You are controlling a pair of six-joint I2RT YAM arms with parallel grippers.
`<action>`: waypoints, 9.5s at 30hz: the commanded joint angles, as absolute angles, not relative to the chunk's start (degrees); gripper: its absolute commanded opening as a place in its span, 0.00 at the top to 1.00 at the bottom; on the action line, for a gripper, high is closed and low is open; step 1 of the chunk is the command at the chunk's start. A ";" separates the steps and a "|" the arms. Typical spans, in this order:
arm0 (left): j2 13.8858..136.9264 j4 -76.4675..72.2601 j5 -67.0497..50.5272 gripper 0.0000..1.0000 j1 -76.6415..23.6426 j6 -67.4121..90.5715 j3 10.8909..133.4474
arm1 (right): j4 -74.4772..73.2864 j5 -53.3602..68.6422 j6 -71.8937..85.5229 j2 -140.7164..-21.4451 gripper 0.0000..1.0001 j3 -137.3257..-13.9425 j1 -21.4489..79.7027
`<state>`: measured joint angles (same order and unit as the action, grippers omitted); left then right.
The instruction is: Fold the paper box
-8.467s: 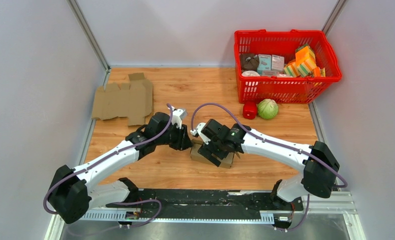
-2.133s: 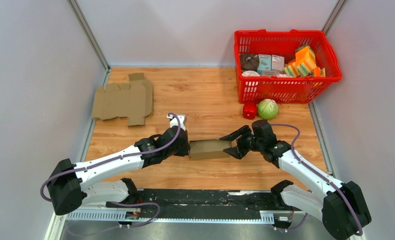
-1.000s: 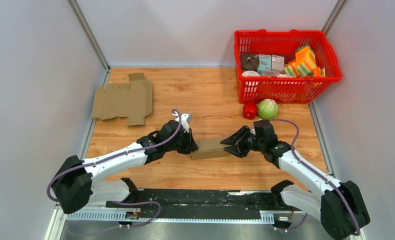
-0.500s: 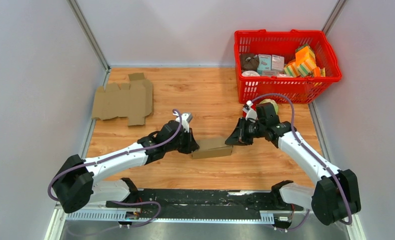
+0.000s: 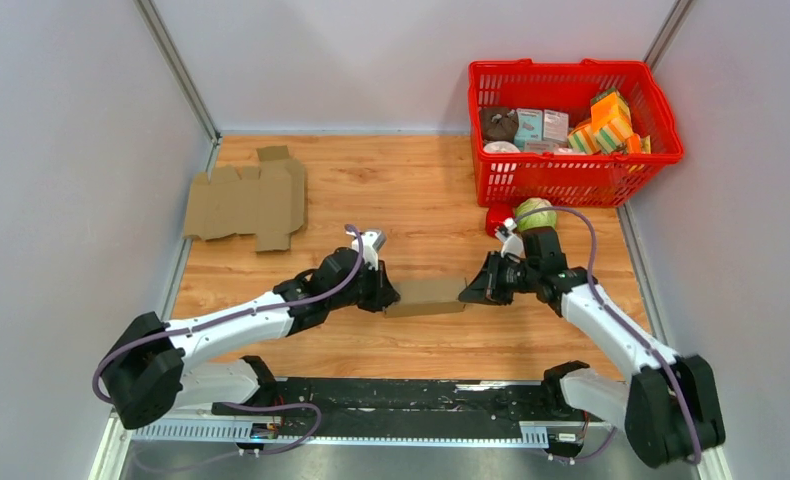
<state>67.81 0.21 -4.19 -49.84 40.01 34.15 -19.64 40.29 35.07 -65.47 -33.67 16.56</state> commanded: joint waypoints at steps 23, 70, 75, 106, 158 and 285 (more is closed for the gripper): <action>68.70 10.91 -15.29 0.35 -43.68 53.17 32.34 | -28.75 18.91 33.12 -66.71 0.31 -35.26 33.30; 122.05 47.55 10.00 0.21 -6.51 12.84 124.45 | -25.66 -12.29 13.63 -140.41 0.00 -140.12 28.48; 118.65 52.71 17.29 0.21 -7.03 10.28 110.68 | -31.20 -20.91 11.78 -127.38 0.00 -126.16 29.79; 133.94 62.04 27.95 0.57 -12.74 6.86 118.03 | -32.34 -18.11 21.18 -76.38 0.00 -71.81 41.92; 84.38 28.40 3.78 0.99 -45.97 45.18 60.22 | -26.20 3.15 36.57 -107.31 0.44 -76.91 42.37; 77.42 14.68 -6.33 0.96 -25.49 35.33 54.84 | -7.82 38.15 19.43 -78.66 1.00 -63.28 32.87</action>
